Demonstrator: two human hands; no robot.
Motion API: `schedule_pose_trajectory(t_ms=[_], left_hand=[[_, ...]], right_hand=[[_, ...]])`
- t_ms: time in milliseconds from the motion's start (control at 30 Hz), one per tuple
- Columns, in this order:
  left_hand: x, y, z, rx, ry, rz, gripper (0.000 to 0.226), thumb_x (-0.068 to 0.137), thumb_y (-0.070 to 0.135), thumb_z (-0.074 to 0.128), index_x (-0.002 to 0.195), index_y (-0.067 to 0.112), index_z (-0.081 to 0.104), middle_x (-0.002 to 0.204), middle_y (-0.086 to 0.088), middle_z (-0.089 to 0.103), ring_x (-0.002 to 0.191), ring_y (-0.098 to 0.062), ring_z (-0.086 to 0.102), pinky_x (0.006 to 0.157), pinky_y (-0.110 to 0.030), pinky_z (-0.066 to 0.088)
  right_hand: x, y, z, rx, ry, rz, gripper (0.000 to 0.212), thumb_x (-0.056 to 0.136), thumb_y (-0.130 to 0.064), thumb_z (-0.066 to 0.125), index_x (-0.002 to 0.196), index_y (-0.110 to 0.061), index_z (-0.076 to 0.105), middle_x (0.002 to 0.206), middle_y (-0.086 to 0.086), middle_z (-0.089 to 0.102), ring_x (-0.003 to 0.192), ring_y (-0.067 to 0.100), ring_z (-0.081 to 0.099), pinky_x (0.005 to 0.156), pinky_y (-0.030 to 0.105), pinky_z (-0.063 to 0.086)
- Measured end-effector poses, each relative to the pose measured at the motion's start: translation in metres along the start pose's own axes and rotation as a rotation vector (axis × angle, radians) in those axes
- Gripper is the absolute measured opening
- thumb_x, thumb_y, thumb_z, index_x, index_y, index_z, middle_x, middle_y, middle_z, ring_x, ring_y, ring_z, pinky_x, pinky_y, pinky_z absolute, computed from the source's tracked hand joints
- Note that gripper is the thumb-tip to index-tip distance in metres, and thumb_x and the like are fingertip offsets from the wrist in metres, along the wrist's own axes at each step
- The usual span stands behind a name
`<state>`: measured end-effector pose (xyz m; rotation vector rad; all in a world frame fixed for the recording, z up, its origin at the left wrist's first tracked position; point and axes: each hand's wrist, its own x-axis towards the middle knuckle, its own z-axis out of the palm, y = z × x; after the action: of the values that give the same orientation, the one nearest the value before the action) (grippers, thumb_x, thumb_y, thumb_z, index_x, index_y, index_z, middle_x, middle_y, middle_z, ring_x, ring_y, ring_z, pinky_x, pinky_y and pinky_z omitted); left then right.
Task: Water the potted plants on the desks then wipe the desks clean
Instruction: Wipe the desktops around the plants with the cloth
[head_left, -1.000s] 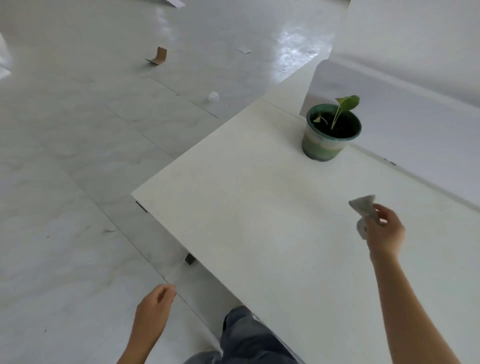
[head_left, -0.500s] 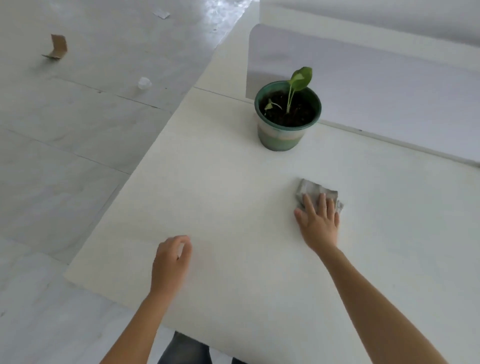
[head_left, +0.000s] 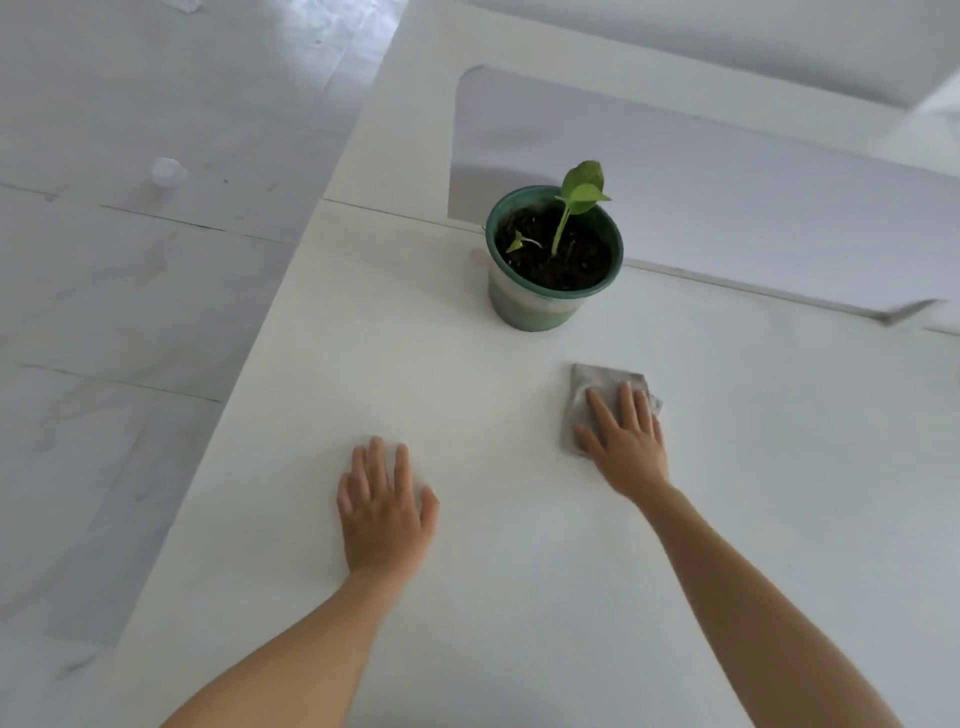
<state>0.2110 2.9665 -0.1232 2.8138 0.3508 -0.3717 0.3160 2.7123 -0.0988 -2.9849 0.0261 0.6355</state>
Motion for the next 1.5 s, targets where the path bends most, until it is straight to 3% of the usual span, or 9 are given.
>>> schedule_pose_trajectory(t_ms=[133,300,467,600,867,1133,1233,1367,1500], left_hand=[[0.003,-0.003,0.012,-0.028,0.113,-0.007,0.054,0.075,0.036,0.036,0.123,0.011,0.043,0.127,-0.025,0.058,0.122,-0.036,0.038,0.095,-0.046,0.027],[0.003,-0.003,0.022,-0.002,0.215,0.007,0.056,0.076,0.036,0.035,0.125,0.01,0.041,0.128,-0.026,0.056,0.122,-0.036,0.033,0.095,-0.047,0.026],[0.002,-0.002,0.025,0.025,0.286,0.002,0.056,0.076,0.035,0.035,0.126,0.011,0.041,0.128,-0.026,0.056,0.123,-0.036,0.033,0.095,-0.047,0.026],[0.002,-0.003,0.024,0.03,0.297,-0.008,0.056,0.076,0.035,0.035,0.127,0.012,0.04,0.129,-0.025,0.056,0.124,-0.035,0.033,0.097,-0.047,0.026],[0.004,-0.004,0.022,0.05,0.287,-0.004,0.055,0.076,0.035,0.035,0.126,0.012,0.042,0.129,-0.024,0.057,0.123,-0.036,0.034,0.097,-0.046,0.026],[0.005,-0.001,0.018,0.012,0.209,-0.01,0.057,0.074,0.034,0.035,0.126,0.012,0.042,0.129,-0.025,0.056,0.123,-0.035,0.033,0.096,-0.046,0.025],[0.005,0.001,0.016,-0.032,0.16,-0.008,0.058,0.073,0.034,0.035,0.125,0.011,0.041,0.128,-0.027,0.056,0.123,-0.034,0.033,0.096,-0.046,0.024],[0.004,0.005,0.011,-0.037,0.071,0.004,0.058,0.071,0.032,0.035,0.123,0.008,0.048,0.125,-0.028,0.057,0.119,-0.04,0.048,0.094,-0.046,0.024],[0.001,0.008,0.005,-0.037,0.001,0.021,0.059,0.071,0.031,0.034,0.115,0.003,0.062,0.124,-0.029,0.058,0.112,-0.046,0.057,0.096,-0.047,0.036]], right_hand=[[0.065,0.014,-0.03,0.128,0.054,0.198,0.056,0.093,-0.049,0.029,0.146,-0.033,0.017,0.158,0.012,-0.001,0.145,0.03,-0.005,0.117,0.042,0.003],[0.065,-0.036,-0.02,0.228,0.086,0.298,0.055,0.095,-0.041,0.027,0.147,-0.032,0.012,0.158,0.01,-0.006,0.144,0.029,-0.011,0.117,0.044,-0.004],[0.009,-0.154,0.018,0.142,0.055,-0.151,0.054,0.096,-0.043,0.026,0.146,-0.037,0.009,0.158,0.007,-0.01,0.144,0.028,-0.016,0.114,0.044,-0.011],[0.055,-0.203,0.003,0.002,-0.033,-0.456,0.058,0.093,-0.05,0.029,0.146,-0.038,0.009,0.158,0.007,-0.011,0.143,0.027,-0.017,0.114,0.044,-0.012],[0.112,-0.206,-0.019,0.052,0.016,-0.209,0.058,0.094,-0.048,0.026,0.146,-0.034,0.007,0.157,0.012,-0.011,0.143,0.03,-0.015,0.116,0.046,-0.006],[0.01,-0.135,0.017,-0.064,-0.007,-0.506,0.056,0.091,-0.057,0.02,0.144,-0.039,0.017,0.158,0.01,-0.004,0.145,0.031,-0.008,0.117,0.044,-0.003],[-0.02,-0.064,0.03,0.009,0.116,-0.203,0.072,0.082,-0.071,0.003,0.143,-0.038,0.022,0.157,0.013,0.005,0.145,0.035,0.001,0.118,0.047,0.01],[-0.052,-0.009,0.039,0.25,0.202,0.506,0.057,0.093,-0.048,0.034,0.146,-0.033,0.019,0.157,0.016,-0.002,0.144,0.033,-0.006,0.117,0.042,0.001],[-0.08,-0.04,0.058,0.354,0.234,0.628,0.056,0.094,-0.046,0.03,0.146,-0.033,0.013,0.157,0.016,-0.006,0.144,0.033,-0.009,0.116,0.044,-0.002]])
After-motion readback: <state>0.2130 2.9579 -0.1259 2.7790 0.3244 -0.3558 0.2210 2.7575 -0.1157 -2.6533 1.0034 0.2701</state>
